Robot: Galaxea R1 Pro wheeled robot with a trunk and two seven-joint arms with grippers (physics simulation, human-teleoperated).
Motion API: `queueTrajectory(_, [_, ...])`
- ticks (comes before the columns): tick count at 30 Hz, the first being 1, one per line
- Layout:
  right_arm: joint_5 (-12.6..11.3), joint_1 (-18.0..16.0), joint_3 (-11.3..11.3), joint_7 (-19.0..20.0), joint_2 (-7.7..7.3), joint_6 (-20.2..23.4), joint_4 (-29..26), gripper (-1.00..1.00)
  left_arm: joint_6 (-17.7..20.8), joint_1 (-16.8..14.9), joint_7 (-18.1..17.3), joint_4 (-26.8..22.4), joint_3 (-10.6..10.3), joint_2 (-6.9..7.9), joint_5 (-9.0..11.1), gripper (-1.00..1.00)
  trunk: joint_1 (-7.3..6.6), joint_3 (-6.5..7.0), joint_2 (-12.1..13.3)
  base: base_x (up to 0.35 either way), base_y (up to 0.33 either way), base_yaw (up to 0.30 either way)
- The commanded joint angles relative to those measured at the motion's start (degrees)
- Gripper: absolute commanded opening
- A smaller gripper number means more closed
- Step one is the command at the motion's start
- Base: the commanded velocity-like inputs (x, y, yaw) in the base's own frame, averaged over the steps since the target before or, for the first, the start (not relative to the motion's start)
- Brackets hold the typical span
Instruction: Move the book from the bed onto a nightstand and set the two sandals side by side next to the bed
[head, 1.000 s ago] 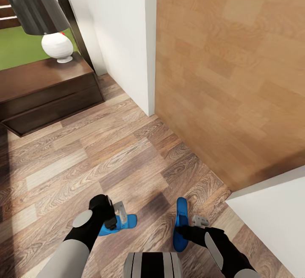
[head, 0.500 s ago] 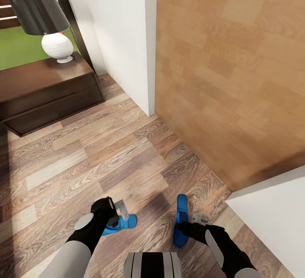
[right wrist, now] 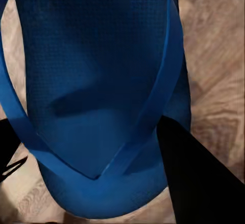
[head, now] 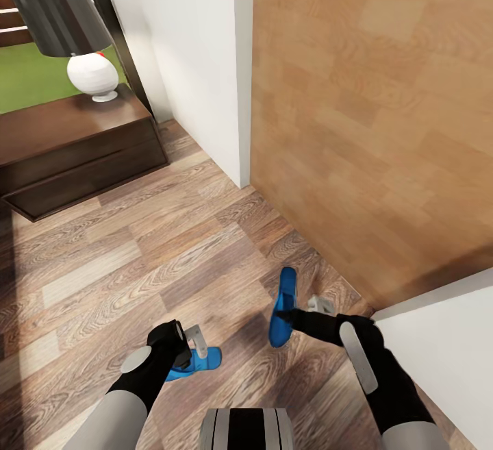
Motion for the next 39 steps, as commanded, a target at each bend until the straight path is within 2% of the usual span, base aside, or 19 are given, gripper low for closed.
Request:
queueTrajectory(1, [-2.23, -0.01, -0.07, 0.15, -0.01, 0.52, -0.27, -1.0, 0.08, -0.01, -0.38, -0.09, 0.19, -0.08, -0.31, 1.0, -0.01, -0.04, -0.02, 0.0, 0.0, 0.0])
queueTrajectory(2, [-3.6, -0.01, -0.07, 0.13, -0.03, 0.62, -0.33, -1.0, 0.08, -0.01, -0.38, -0.09, 0.18, -0.09, -0.29, 1.0, -0.01, -0.04, -0.02, 0.0, 0.0, 0.0])
queueTrajectory(3, [-7.19, 0.01, -0.08, 0.1, -0.05, 0.83, -0.45, -1.0, 0.08, -0.01, -0.37, -0.09, 0.17, -0.12, -0.15, 1.0, -0.01, -0.04, -0.02, 0.0, 0.0, 0.0])
queueTrajectory(4, [-9.16, 0.0, -0.11, 0.11, -0.08, 0.89, -0.5, -1.0, 0.08, -0.01, -0.37, -0.09, 0.16, -0.13, 0.0, 1.0, -0.01, -0.04, -0.02, 0.0, 0.0, 0.0])
queueTrajectory(5, [-10.04, 0.02, -0.12, 0.12, -0.09, 0.92, -0.51, -1.0, 0.08, -0.01, -0.37, -0.09, 0.16, -0.13, 0.08, 1.0, -0.01, -0.04, -0.02, 0.0, 0.0, 0.0])
queueTrajectory(10, [-17.86, 0.06, -0.11, 0.1, -0.05, 0.92, -0.57, -1.0, 0.2, -0.01, -0.44, -0.1, 0.15, -0.15, 0.7, 1.0, -0.01, -0.04, -0.02, 0.0, 0.0, 0.0])
queueTrajectory(12, [-19.38, 0.05, -0.09, 0.08, 0.11, 0.77, -0.57, -1.0, 0.28, -0.01, -0.44, -0.15, 0.15, -0.15, 0.74, 1.0, -0.01, -0.04, -0.02, 0.0, 0.0, 0.0])
queueTrajectory(20, [-20.45, 0.11, -0.08, 0.12, 0.16, 0.69, -0.58, -1.0, 0.41, -0.01, -0.52, -0.19, 0.16, -0.29, 0.77, 1.0, -0.01, -0.04, -0.02, 0.0, 0.0, 0.0])
queueTrajectory(26, [-20.52, 0.12, -0.08, 0.06, 0.21, 0.69, -0.58, -1.0, 0.45, -0.01, -0.54, -0.26, 0.12, -0.65, 0.78, 1.0, 0.15, -1.37, -0.1, 0.0, 0.0, 0.0])
queueTrajectory(30, [-20.53, 0.16, -0.08, 0.06, 0.17, 0.69, -0.58, -1.0, 0.5, -0.01, -0.54, -0.26, 0.09, -1.75, 0.78, 1.0, 0.25, -2.26, -0.15, 0.0, 0.0, 0.0])
queueTrajectory(39, [-20.52, 0.13, -0.08, 0.06, 0.3, 0.69, -0.58, -1.0, 0.5, -0.01, -0.54, -0.55, 0.07, -2.64, 0.78, 1.0, 0.48, -4.25, -0.27, 0.0, 0.0, 0.0])
